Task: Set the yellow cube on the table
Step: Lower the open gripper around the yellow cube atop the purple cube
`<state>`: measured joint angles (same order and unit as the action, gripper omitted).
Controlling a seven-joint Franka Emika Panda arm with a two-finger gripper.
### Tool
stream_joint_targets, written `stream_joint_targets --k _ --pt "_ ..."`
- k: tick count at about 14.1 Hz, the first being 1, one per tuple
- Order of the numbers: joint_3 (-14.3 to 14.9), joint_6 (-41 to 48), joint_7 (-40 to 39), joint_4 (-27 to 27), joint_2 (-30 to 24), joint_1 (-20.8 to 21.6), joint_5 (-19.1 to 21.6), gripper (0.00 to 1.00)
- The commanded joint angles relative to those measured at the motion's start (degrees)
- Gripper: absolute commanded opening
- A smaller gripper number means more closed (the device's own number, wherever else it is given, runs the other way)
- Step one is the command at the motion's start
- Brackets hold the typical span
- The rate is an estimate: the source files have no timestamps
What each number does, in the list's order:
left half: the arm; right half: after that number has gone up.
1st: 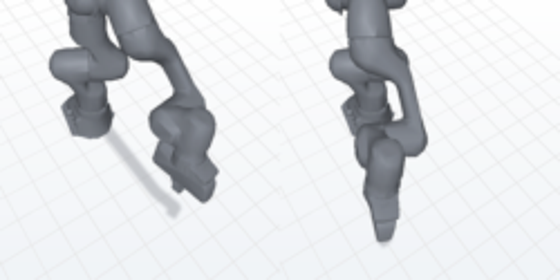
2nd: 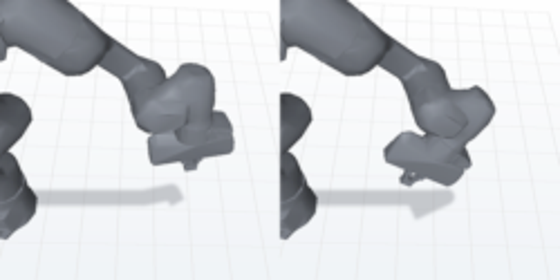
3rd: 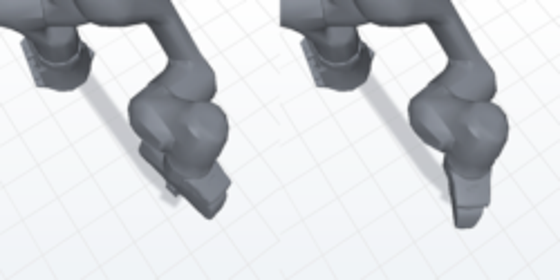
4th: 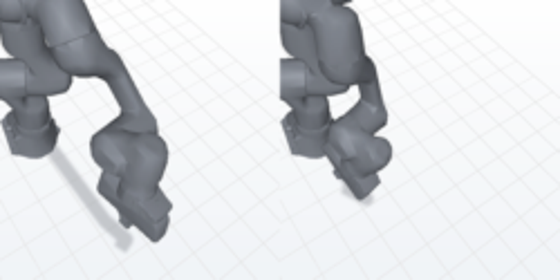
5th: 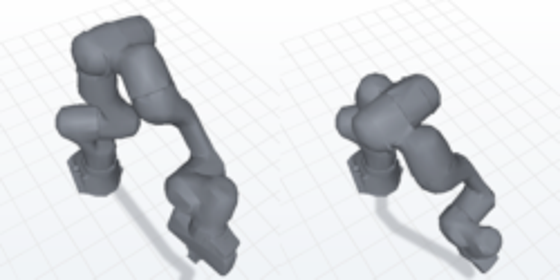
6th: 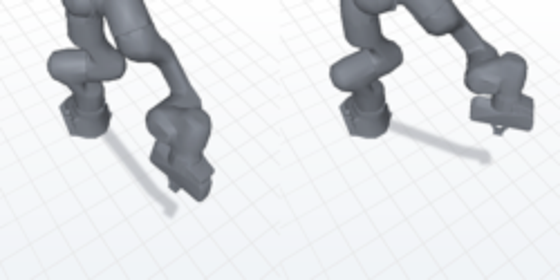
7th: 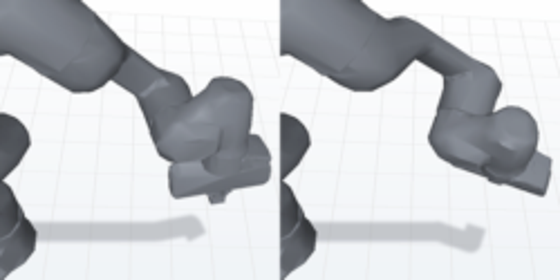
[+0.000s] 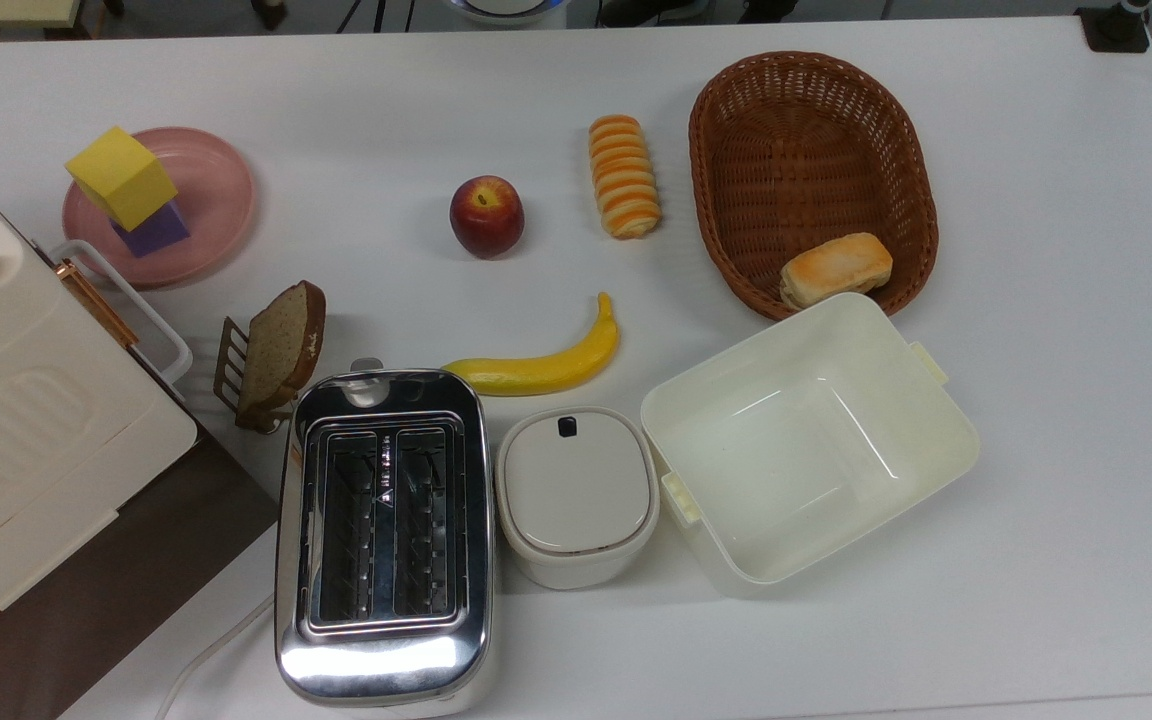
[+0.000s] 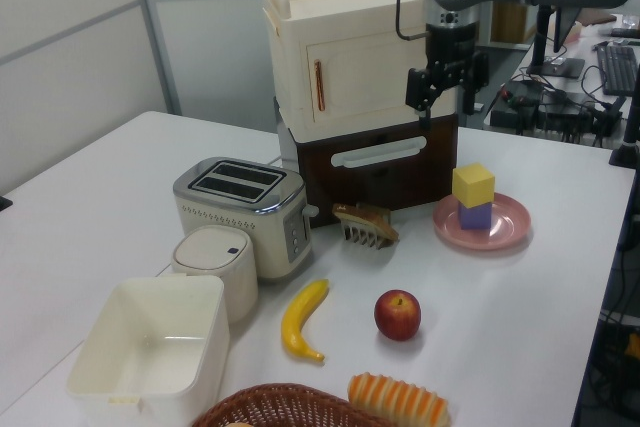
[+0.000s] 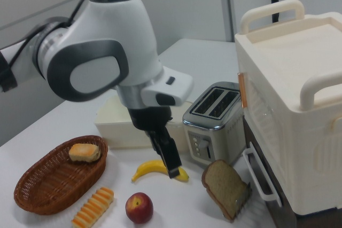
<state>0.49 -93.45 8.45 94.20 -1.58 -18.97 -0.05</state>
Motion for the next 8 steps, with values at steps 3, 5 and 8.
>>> stream_joint_targets --k 3,5,8 --pt "-1.01 -18.75 6.85 11.16 -1.41 -4.93 0.58 1.0" --pt "-1.01 -24.05 6.58 13.63 0.52 -5.81 -1.26 1.0" --pt "-1.01 -26.16 6.67 13.72 2.8 -7.21 -3.12 1.0"
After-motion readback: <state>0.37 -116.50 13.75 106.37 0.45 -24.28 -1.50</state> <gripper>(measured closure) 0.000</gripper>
